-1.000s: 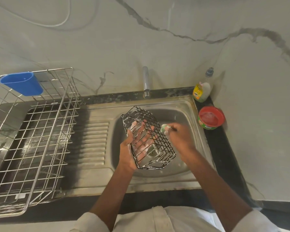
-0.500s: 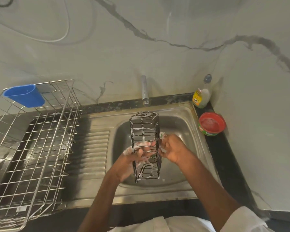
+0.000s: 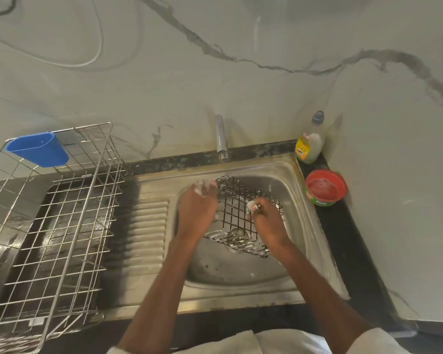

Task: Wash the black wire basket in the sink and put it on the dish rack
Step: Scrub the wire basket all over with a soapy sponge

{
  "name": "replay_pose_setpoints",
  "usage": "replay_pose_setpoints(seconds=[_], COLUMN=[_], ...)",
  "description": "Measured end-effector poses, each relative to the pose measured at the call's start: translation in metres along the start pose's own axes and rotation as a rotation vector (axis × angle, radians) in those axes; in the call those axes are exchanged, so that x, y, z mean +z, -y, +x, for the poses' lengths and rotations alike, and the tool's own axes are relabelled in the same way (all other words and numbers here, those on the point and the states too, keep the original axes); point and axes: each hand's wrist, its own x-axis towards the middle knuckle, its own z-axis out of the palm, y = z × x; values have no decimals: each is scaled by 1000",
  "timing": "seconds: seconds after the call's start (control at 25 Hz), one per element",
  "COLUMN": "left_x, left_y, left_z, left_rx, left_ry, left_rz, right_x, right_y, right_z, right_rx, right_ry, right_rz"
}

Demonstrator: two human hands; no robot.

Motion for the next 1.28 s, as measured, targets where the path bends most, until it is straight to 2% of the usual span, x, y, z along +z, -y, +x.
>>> replay_pose_setpoints(seconds=[0.04, 0.12, 0.2, 0.36, 0.44, 0.56, 0.64, 0.72, 0.8, 0.84, 1.0, 1.08, 1.16, 1.28], left_x=[4, 7, 6, 16, 24, 33, 40, 41, 32, 28, 21, 27, 32, 34], left_y=[2, 11, 17, 15, 8, 0, 0, 2, 7, 10, 16, 18, 21, 26], left_z=[4, 11, 11, 19, 20, 15, 12, 12, 13, 14, 7, 3, 4, 7], left_rx=[-51, -191, -296, -380, -413, -437, -474, -557, -636, -666, -689, -686, -699, -708], left_ry=[-14, -18, 46, 171, 200, 88, 1, -64, -102, -110, -131, -134, -121, -113], left_rz=[30, -55, -106, -55, -138, -356, -450, -551, -624, -653, -740, -779, -829, -869], right_x=[0, -7, -15, -18, -15, -10, 2, 16, 11, 1, -32, -8, 21, 21], right_y=[0, -1, -4, -15, -15, -6, 3, 10, 7, 1, -12, 0, 10, 9], right_z=[-1, -2, 0, 0, 1, -6, -20, -36, -34, -27, -13, -31, -53, -60], right_rx=[-28, -68, -100, -200, -250, -310, -482, -666, -736, -710, -394, -465, -663, -912], right_ry=[0, -31, -54, -38, -59, -190, -289, -252, -210, -221, -361, -260, -99, -18], right_rz=[-49, -161, -245, -325, -356, -383, -471, -483, -487, -503, -448, -418, -401, -420])
